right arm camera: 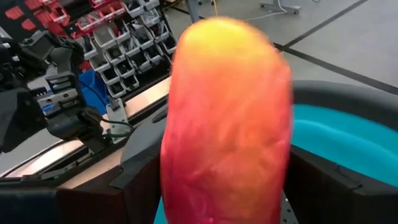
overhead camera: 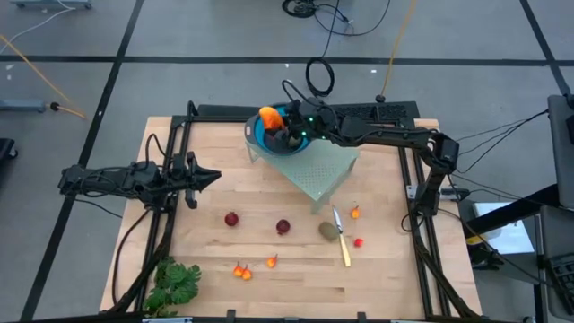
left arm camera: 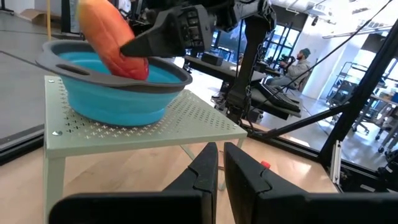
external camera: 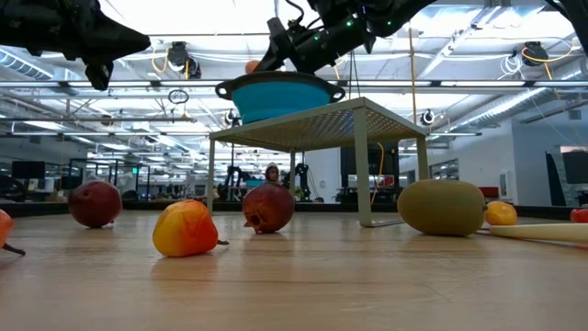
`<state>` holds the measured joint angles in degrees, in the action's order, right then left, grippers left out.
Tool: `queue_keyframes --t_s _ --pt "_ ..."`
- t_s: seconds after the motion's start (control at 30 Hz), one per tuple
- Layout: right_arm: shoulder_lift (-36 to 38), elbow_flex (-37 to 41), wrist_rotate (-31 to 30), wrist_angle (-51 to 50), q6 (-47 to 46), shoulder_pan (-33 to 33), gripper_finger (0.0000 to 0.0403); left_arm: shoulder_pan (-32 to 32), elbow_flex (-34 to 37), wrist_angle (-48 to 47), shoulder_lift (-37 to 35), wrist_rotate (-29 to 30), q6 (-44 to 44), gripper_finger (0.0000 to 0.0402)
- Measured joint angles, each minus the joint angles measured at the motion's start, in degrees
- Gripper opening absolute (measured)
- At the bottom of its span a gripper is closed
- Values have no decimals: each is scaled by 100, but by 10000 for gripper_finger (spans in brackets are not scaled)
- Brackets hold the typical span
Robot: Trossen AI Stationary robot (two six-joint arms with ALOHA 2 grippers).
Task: Pick & Place Fruit
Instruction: Put the mango into the blue strainer bowl on the shelf, then put the kiwi into the blue strainer bowl on the shelf
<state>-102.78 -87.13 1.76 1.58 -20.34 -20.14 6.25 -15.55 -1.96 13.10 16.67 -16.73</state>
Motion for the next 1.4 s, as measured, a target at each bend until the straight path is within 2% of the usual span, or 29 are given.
queue_keyframes --t_s 0.37,0.83,1.07,1.4 --pt "0 0 -10 7 64 0 299 0 0 0 1 0 0 26" --pt "182 0 -14 53 505 97 293 -1 0 0 2 0 4 26" --pt "420 0 -7 -31 1089 418 235 0 0 -2 2 1 4 26" --pt "684 4 6 -367 1614 909 95 1 0 -243 2 0 -18 26"
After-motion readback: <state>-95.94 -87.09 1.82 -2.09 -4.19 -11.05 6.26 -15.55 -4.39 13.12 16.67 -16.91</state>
